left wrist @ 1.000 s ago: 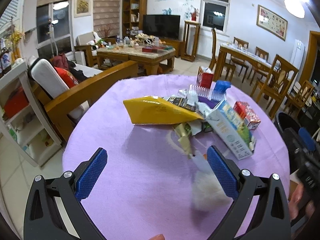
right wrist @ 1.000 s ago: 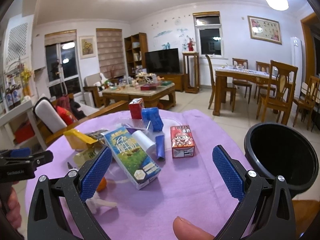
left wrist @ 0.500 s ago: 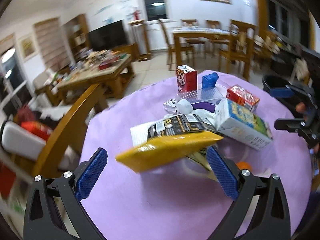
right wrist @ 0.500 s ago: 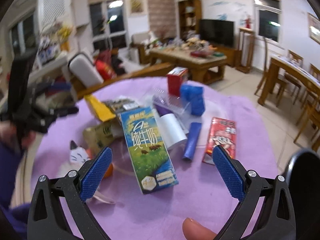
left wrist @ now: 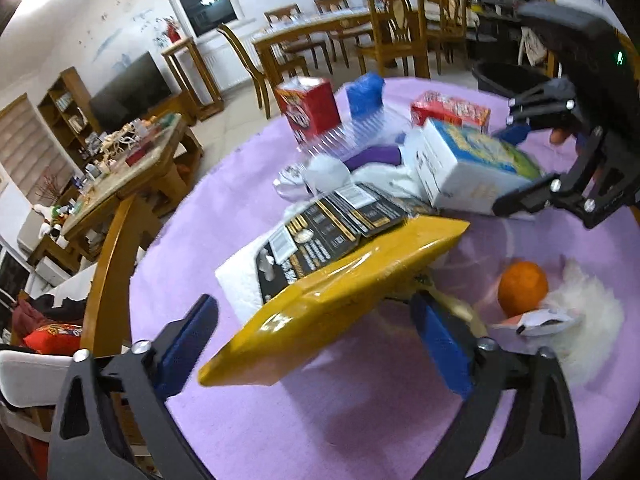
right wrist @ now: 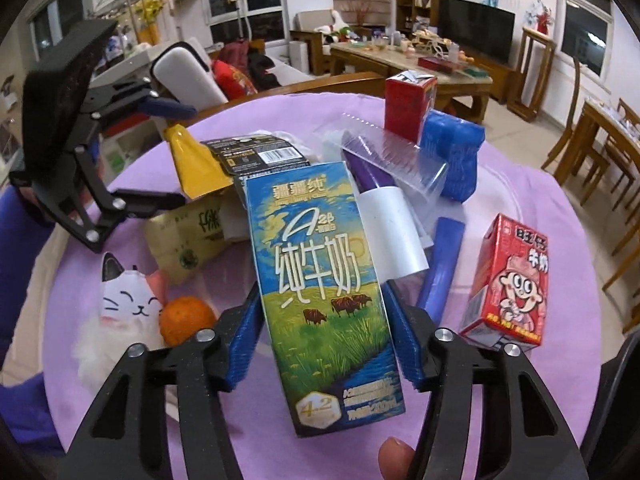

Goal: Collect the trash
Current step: 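Grasp the yellow snack bag with the left tool while the right tool grasps the green milk carton, then carry both items to the black bin and open both tools to drop them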

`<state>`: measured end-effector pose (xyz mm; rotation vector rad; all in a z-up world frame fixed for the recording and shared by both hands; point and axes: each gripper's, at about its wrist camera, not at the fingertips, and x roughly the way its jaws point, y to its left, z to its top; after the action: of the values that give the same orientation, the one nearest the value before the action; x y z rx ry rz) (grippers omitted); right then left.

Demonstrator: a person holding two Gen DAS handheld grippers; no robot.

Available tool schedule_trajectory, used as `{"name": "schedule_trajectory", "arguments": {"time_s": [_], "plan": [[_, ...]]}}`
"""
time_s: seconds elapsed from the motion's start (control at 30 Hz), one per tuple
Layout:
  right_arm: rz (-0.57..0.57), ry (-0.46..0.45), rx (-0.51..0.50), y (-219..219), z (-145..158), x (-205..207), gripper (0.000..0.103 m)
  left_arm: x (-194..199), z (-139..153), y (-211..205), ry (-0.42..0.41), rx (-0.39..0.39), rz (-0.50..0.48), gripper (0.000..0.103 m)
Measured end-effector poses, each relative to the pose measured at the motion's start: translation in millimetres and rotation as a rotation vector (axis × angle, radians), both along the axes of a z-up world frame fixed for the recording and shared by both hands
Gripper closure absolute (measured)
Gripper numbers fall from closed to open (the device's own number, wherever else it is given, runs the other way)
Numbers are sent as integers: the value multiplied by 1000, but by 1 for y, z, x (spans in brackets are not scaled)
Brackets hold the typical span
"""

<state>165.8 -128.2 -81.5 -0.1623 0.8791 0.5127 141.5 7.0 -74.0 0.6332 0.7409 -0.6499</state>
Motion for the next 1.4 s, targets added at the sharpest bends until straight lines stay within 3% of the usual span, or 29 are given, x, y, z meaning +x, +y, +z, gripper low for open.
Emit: {"name": "schedule_trajectory", "arguments": {"time_s": [0.13,0.23,0.3,0.57,0.73,0.87,1.0,1.13,1.23,1.4], "plan": [[-3,4,33,0,1,0,51,-6,-5,-4,2,32,-5,43],[-14,-1,47,-1,2,-3,52,-8,0,3,24,-27,20,61],[-24,-3,67,-7,3,-6,53,-9,2,7,47,-80,46,65],[-56,-27,209,-37,28,-28,53,-44,26,7,22,-159,75,90],[-64,-7,237,-52,22,-40,53,-62,49,2,28,-221,115,92],[-83,-39,316,-84,33,-61,53,-74,71,-22,38,-281,90,92],[-176,-103,374,-136,54,-87,53,-71,103,-88,72,-378,0,92],[-344,-163,343,-209,68,-105,53,-60,115,-169,162,-448,-106,92],[-499,-149,288,-273,65,-112,53,-47,109,-243,213,-434,-164,92],[-677,-5,223,-366,27,-98,53,-29,75,-355,299,-354,-240,92]]}}
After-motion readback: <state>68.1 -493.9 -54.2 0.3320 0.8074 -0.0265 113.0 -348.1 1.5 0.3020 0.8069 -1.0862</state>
